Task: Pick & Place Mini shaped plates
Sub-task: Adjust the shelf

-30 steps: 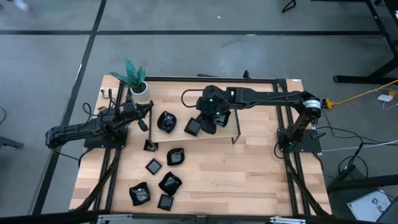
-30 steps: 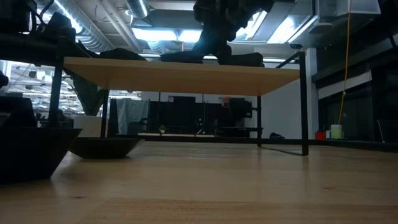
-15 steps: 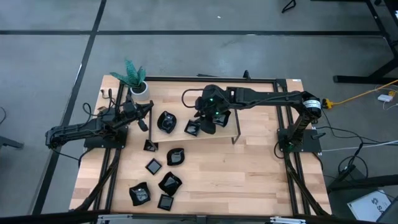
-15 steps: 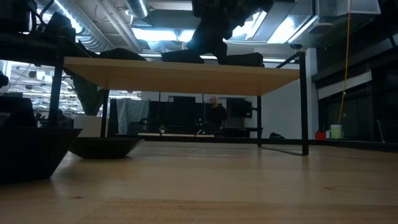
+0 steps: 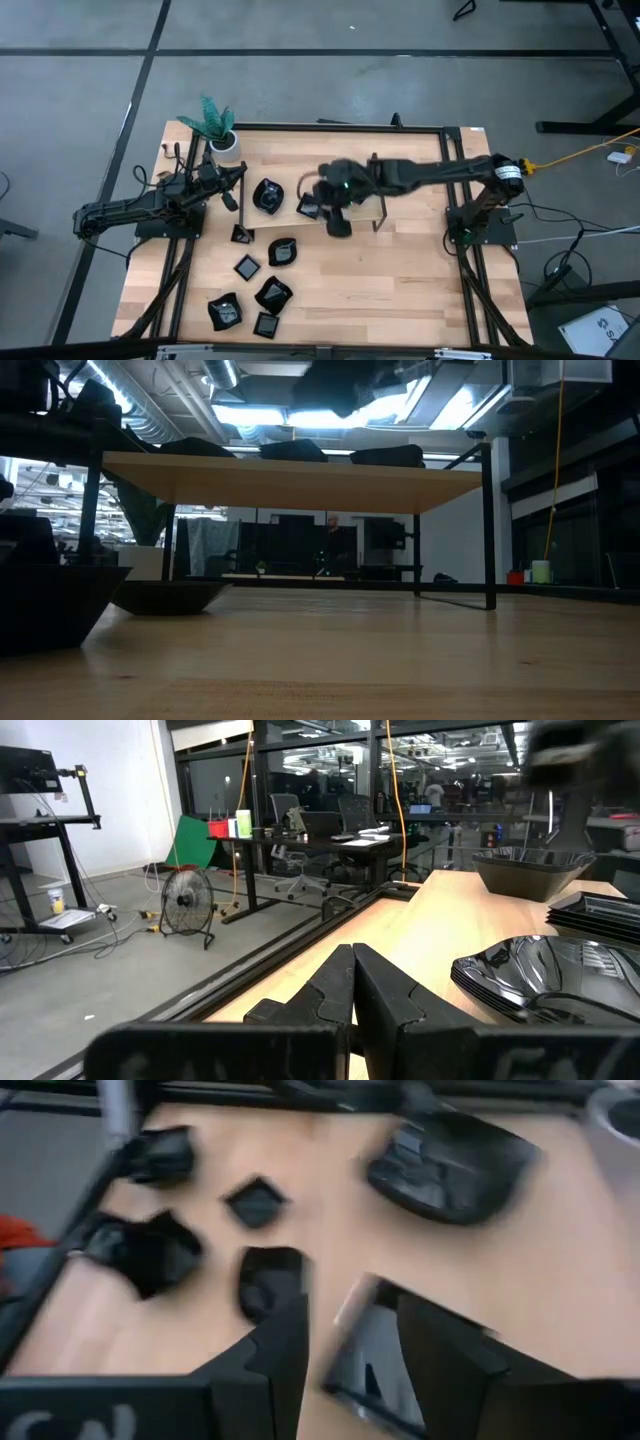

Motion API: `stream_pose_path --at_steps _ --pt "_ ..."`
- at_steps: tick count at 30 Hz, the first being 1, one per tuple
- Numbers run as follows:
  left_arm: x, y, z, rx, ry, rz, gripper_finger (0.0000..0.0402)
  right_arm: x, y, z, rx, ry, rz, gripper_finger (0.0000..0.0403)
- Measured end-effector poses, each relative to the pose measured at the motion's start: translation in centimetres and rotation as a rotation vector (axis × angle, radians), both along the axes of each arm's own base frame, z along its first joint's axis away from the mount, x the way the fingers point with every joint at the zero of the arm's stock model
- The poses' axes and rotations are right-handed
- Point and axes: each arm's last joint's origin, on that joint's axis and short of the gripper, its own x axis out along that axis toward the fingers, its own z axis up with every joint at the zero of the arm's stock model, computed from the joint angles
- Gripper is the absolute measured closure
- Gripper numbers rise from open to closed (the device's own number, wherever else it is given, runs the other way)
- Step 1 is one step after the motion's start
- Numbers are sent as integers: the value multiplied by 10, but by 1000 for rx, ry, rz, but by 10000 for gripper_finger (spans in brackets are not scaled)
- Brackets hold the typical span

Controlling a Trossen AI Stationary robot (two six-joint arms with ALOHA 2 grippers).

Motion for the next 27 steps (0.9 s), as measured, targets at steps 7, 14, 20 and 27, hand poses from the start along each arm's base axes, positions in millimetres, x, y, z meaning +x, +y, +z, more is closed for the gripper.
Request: stream_pose_path --at_steps 7,14,20,27 --pt "0 0 0 0 0 0 398 -21 53 11 -38 35 21 249" --pt "0 0 0 0 -1 0 398 -45 110 -10 -154 82 -125 249" --pt "0 0 0 0 0 0 398 -85 146 -60 -191 32 -244 249" --pt "0 0 0 0 0 0 398 -114 170 -106 -51 17 -262 249"
